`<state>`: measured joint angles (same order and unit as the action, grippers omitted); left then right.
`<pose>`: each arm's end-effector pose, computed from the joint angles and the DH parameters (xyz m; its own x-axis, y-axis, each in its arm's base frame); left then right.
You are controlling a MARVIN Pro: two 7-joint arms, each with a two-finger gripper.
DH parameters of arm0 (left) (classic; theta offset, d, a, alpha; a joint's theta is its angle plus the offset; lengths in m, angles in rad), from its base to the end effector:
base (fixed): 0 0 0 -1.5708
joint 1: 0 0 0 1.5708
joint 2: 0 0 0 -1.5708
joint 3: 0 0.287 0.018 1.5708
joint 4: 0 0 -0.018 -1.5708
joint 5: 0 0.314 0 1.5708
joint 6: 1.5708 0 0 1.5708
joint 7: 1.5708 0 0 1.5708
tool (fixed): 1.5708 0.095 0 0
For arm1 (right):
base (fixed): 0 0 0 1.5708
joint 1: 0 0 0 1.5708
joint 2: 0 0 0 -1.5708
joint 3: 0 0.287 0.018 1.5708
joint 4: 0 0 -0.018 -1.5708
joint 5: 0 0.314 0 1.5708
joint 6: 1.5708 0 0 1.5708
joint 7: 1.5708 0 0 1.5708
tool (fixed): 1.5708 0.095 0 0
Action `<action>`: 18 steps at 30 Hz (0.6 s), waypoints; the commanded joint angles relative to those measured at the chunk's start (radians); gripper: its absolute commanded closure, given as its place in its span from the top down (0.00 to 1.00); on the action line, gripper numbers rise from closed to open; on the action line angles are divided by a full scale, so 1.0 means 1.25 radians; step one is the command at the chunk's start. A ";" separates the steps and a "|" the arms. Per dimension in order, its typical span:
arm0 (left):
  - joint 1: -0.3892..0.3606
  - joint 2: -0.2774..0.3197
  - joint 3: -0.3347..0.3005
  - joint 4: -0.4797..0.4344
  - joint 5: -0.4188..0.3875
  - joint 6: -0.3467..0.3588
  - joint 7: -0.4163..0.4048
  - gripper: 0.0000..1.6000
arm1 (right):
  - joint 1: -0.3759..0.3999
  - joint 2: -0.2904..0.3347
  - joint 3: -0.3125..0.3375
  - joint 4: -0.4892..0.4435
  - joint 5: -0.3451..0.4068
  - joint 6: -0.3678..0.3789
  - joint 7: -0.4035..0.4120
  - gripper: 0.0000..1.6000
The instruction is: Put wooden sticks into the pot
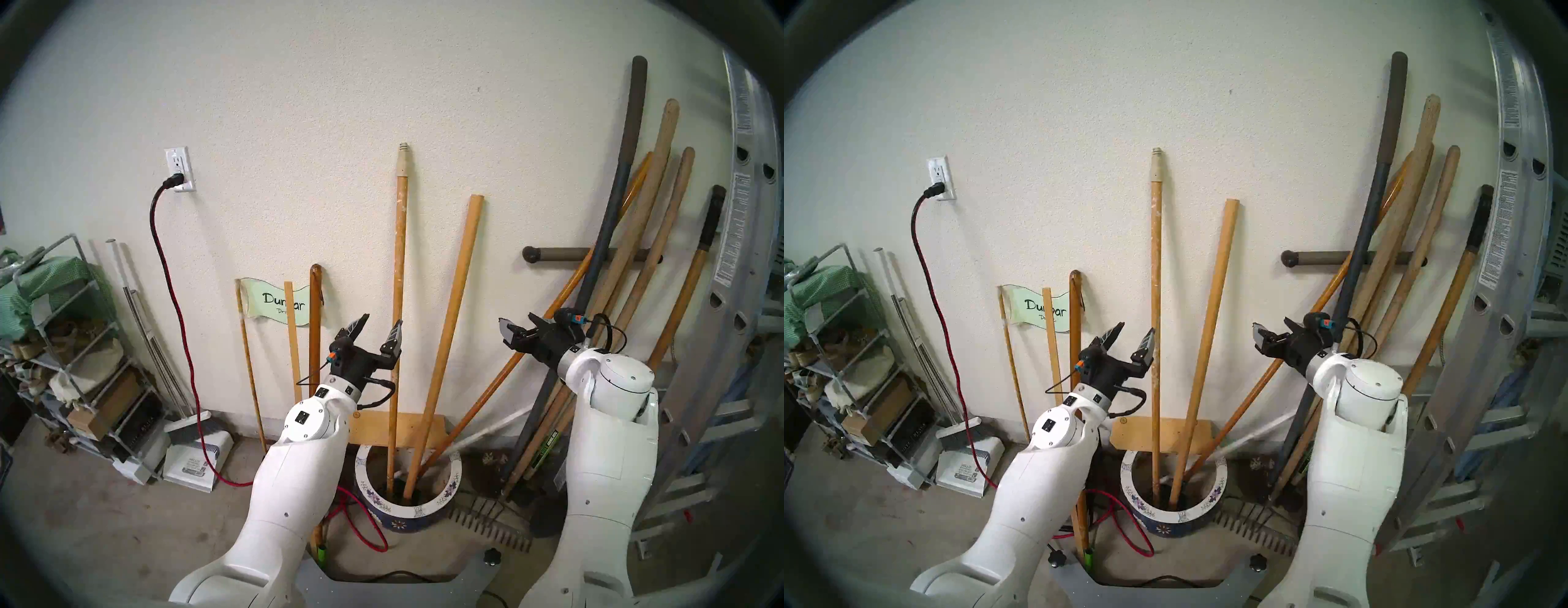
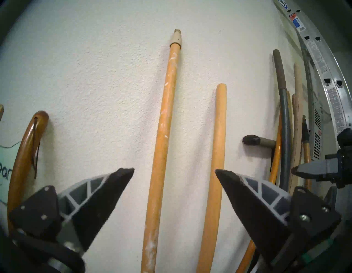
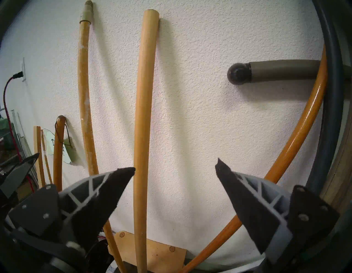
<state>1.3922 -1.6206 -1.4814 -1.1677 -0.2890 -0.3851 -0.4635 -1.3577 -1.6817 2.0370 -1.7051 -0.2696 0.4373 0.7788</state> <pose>0.4521 -0.0870 -0.3396 -0.1427 0.3105 0.9398 -0.4689 -0.8574 0.2121 0.4387 -0.0945 -0.2242 0.1747 -0.0231 0.9844 0.2508 -0.9657 -0.0672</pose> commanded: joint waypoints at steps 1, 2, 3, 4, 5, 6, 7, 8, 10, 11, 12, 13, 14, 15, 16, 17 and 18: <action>0.096 0.020 0.019 -0.043 -0.012 0.021 0.027 1.00 | 0.001 0.000 0.000 -0.001 0.000 0.000 0.000 1.00; 0.104 0.021 0.021 -0.049 -0.013 0.022 0.031 1.00 | 0.001 0.000 0.000 -0.001 0.000 0.000 0.000 1.00; 0.118 0.023 0.021 -0.061 -0.015 0.024 0.037 1.00 | 0.001 0.000 0.000 -0.002 0.000 0.000 0.000 1.00; 0.122 0.023 0.021 -0.067 -0.015 0.024 0.041 1.00 | 0.001 0.000 0.000 -0.002 0.000 0.000 0.000 1.00; 0.136 0.025 0.022 -0.080 -0.016 0.025 0.046 1.00 | 0.001 0.000 0.000 -0.002 0.000 0.000 0.000 1.00; 0.152 0.026 0.021 -0.097 -0.017 0.024 0.052 1.00 | 0.001 0.000 0.000 -0.002 0.000 0.000 0.000 1.00; 0.152 0.026 0.023 -0.106 -0.017 0.024 0.056 1.00 | 0.001 0.000 0.000 -0.002 0.000 0.000 0.000 1.00; 0.163 0.027 0.024 -0.119 -0.017 0.024 0.059 1.00 | 0.001 0.000 0.000 -0.002 0.000 0.000 0.000 1.00; 0.194 0.028 0.029 -0.155 -0.019 0.024 0.066 1.00 | 0.001 0.000 0.000 -0.002 0.000 0.000 0.000 1.00; 0.190 0.028 0.031 -0.155 -0.019 0.024 0.069 1.00 | 0.001 0.000 0.000 -0.001 0.000 0.000 0.000 1.00; 0.211 0.028 0.032 -0.177 -0.019 0.026 0.075 1.00 | 0.001 0.000 0.000 -0.002 0.000 0.000 0.000 1.00; 0.215 0.029 0.035 -0.185 -0.017 0.026 0.078 1.00 | 0.001 0.000 0.000 -0.002 0.000 0.000 0.000 1.00; 0.218 0.030 0.037 -0.191 -0.018 0.027 0.082 1.00 | 0.001 0.000 0.000 -0.002 0.000 0.000 0.000 1.00; 0.234 0.032 0.037 -0.206 -0.020 0.029 0.087 1.00 | 0.001 0.000 0.000 -0.002 0.000 0.000 0.000 1.00; 0.243 0.034 0.039 -0.217 -0.020 0.031 0.093 1.00 | 0.001 0.000 0.000 -0.002 0.000 0.000 0.000 1.00; 0.255 0.035 0.040 -0.232 -0.020 0.033 0.099 1.00 | 0.001 0.000 0.000 -0.002 0.000 0.000 0.000 1.00; 0.264 0.037 0.042 -0.246 -0.020 0.035 0.105 1.00 | 0.001 0.000 0.000 -0.002 0.000 0.000 0.000 1.00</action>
<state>1.6184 -1.5805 -1.4367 -1.3762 -0.3115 -0.3448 -0.3639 -1.3575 -1.6819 2.0372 -1.7051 -0.2696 0.4372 0.7789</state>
